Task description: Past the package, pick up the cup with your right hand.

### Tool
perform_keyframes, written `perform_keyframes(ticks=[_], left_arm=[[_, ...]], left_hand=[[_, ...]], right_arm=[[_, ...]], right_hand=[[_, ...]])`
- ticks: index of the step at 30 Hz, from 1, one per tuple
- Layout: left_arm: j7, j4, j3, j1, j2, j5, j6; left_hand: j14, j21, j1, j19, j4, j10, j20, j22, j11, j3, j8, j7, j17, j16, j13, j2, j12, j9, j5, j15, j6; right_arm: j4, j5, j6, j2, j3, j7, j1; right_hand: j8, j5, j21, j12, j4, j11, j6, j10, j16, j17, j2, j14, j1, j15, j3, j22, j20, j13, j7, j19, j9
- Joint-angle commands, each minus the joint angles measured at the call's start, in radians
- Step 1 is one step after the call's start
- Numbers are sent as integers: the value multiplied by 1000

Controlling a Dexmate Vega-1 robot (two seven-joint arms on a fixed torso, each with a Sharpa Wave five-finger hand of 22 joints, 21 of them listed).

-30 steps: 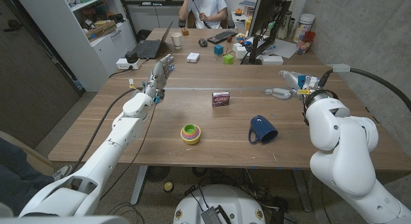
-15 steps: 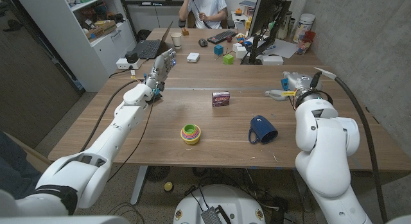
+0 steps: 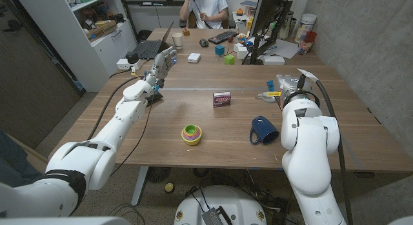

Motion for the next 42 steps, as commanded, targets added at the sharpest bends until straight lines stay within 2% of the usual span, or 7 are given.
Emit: perform_keyframes(ticks=[1, 14, 25, 26, 30, 31, 42], left_arm=[[-5, -14, -20, 13, 3, 1, 14], [3, -39, -12, 22, 2, 11, 27], [20, -75, -9, 38, 11, 11, 44], [20, -75, -9, 39, 11, 10, 45], [24, -81, -8, 43, 13, 10, 48], [24, -81, -8, 43, 14, 10, 48], [30, -72, -8, 37, 18, 11, 49]], left_hand=[[3, 3, -1, -1, -3, 4, 11, 3, -5, 3, 3, -2, 3, 2, 5, 9, 4, 5, 4, 3, 4], [2, 3, 0, -1, -4, 4, 14, 3, -4, 4, 2, -2, 3, 2, 5, 10, 4, 5, 4, 2, 4], [4, 4, 2, 1, -5, 5, 7, 3, 5, 6, 3, 3, 2, 3, 5, 12, 4, 5, 5, 5, 7], [4, 4, 2, 0, -5, 5, 6, 3, 7, 6, 3, 3, 2, 2, 5, 12, 4, 5, 5, 5, 6], [4, 4, 3, 1, -5, 4, 6, 3, 7, 6, 3, 4, 2, 3, 5, 13, 3, 5, 5, 6, 7], [4, 4, 3, 0, -6, 4, 7, 3, 7, 7, 3, 3, 2, 2, 5, 13, 3, 5, 5, 6, 7], [6, 4, 5, -1, -7, 8, 12, 3, 4, 8, 4, 2, 2, 3, 5, 14, 4, 5, 5, 6, 11]], right_arm=[[-18, -61, 71, 31, -31, 52, -9], [-31, -57, 102, 35, -33, 106, -26], [13, -53, 114, 56, -25, 187, 10], [16, -46, 114, 55, -23, 190, 13], [26, -33, 121, 53, -14, 224, 29], [27, -26, 129, 53, -8, 244, 36], [86, -53, 104, 65, -5, 318, 75]], right_hand=[[-2, 11, 7, -5, -3, 8, -20, -13, -6, 4, -10, -9, 6, 3, -6, 1, 3, 3, -2, 15, 5], [-4, 21, 6, -6, -8, 12, -51, -26, -11, 4, -37, -20, 15, 3, -22, 1, 3, 3, 3, 29, 5], [-6, 28, 5, -8, -2, 13, -72, -42, -12, 6, -56, -25, 1, 3, -44, 1, 3, 3, 7, 38, 5], [-3, 35, 4, -5, 8, 14, -79, -43, -13, 6, -72, -29, -20, 3, -68, 1, 4, 3, 6, 45, 5], [-1, 41, 3, -4, 13, 13, -81, -45, -12, 7, -77, -28, -33, 2, -85, 1, 3, 3, 15, 51, 5], [1, 48, 3, -2, 18, 13, -83, -45, -10, 7, -83, -25, -51, 2, -108, 1, 3, 3, 16, 59, 5], [12, 70, 4, -1, 28, 14, -66, -46, -7, 8, -83, -16, -90, 3, -166, 1, 4, -1, 51, 83, 4]])
